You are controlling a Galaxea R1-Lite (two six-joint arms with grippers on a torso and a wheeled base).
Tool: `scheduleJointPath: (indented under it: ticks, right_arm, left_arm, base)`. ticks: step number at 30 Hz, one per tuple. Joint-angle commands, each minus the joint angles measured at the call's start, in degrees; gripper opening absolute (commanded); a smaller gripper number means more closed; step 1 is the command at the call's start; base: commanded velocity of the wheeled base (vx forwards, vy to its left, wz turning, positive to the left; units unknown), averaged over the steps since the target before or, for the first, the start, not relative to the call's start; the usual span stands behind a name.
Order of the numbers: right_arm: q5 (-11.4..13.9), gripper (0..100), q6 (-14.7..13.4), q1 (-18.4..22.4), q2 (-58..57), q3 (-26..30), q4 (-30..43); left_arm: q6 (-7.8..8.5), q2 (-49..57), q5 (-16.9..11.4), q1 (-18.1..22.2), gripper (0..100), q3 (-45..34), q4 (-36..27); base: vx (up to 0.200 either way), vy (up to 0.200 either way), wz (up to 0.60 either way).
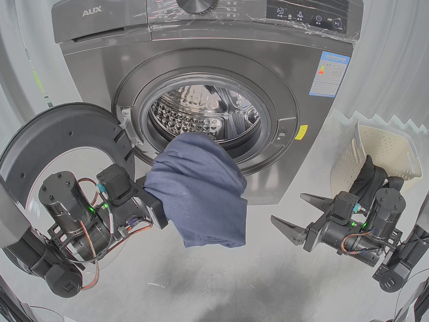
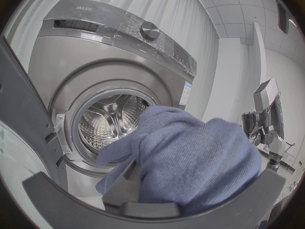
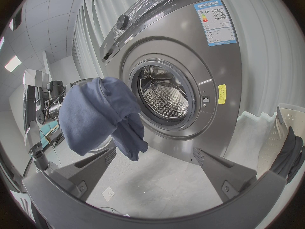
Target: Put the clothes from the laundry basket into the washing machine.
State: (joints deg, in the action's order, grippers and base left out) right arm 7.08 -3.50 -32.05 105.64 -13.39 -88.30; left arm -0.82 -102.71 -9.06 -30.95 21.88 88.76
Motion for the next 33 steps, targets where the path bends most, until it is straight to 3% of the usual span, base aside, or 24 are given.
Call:
scheduleJointPath:
  ticks: [1, 17, 23, 27, 30, 33]
  right_arm:
    - [0.0, 100, 0.0, 0.1, 0.3, -0.3, 0.0]
    - [0.1, 100, 0.0, -1.0, 0.4, -0.3, 0.0]
    - [0.1, 100, -0.1, -1.3, 0.4, -0.3, 0.0]
    - [-0.1, 100, -0.3, -2.8, 0.2, -0.1, 0.0]
    - [-0.1, 100, -0.4, -3.6, 0.2, -0.1, 0.0]
    - [-0.1, 100, -0.4, -3.6, 0.2, -0.1, 0.0]
  left_arm:
    - [-0.06, -1.5, 0.0, -0.2, 0, 0.2, 0.1]
    - [0.03, -3.0, 0.0, -1.1, 0, 0.1, 0.1]
    - [0.11, -4.0, 0.3, -1.9, 0, 0.2, 0.1]
    - [-0.06, -5.9, 2.8, -3.9, 0, 0.9, 0.1]
    - [-1.38, -9.4, 7.9, -5.0, 0, 4.0, 0.0]
    - [-2.52, -12.5, 8.1, -4.6, 0, 7.3, 0.0]
  base:
    - [0.2, 0.0, 0.0]
    - [0.2, 0.0, 0.0]
    - [0.0, 0.0, 0.0]
    - [0.0, 0.0, 0.0]
    - [0.0, 0.0, 0.0]
    - [0.0, 0.0, 0.0]
